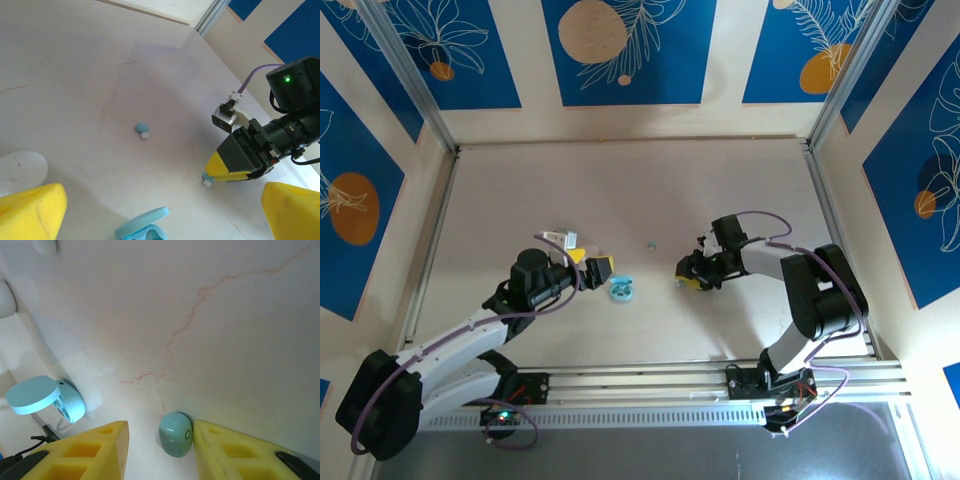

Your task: Insert the wireless bluetooth earbuds into the charging case

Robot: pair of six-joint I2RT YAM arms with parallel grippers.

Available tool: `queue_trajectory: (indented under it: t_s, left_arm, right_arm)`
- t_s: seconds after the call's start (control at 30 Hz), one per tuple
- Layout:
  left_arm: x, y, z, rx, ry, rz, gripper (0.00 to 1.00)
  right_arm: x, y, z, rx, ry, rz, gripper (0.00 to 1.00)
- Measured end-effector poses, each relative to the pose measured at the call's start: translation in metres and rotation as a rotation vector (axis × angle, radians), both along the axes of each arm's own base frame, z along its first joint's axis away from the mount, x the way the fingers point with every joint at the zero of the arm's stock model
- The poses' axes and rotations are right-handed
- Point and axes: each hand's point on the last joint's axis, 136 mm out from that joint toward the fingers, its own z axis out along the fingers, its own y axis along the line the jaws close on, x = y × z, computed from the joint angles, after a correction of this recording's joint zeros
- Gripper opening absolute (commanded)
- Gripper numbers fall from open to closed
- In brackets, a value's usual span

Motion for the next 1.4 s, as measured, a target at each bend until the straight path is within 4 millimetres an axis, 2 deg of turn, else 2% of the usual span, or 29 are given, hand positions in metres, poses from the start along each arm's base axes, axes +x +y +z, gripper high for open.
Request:
queue_trajectory:
  t_s: [0.1, 0.87, 1.4]
  left_arm:
    - [-0.0002, 0.0002, 0.0017, -0.003, -0.004, 0.0, 1.0]
    - [-0.0012, 0.0008, 0.0041, -0.006, -0.009, 0.0, 1.0]
    - [-0.0013, 0.0009, 0.0042, -0.006, -0.009, 0.0, 1.0]
  right_arm:
    - [0.0, -0.0008, -0.0011, -0.008, 0.002, -0.005, 0.35]
    - [-0.0014, -0.0035, -0.0025, -0.132, -0.026, 0.066, 0.35]
    - [-0.0022, -0.0032, -0.0049, -0.148, 0.008, 0.101, 0.33]
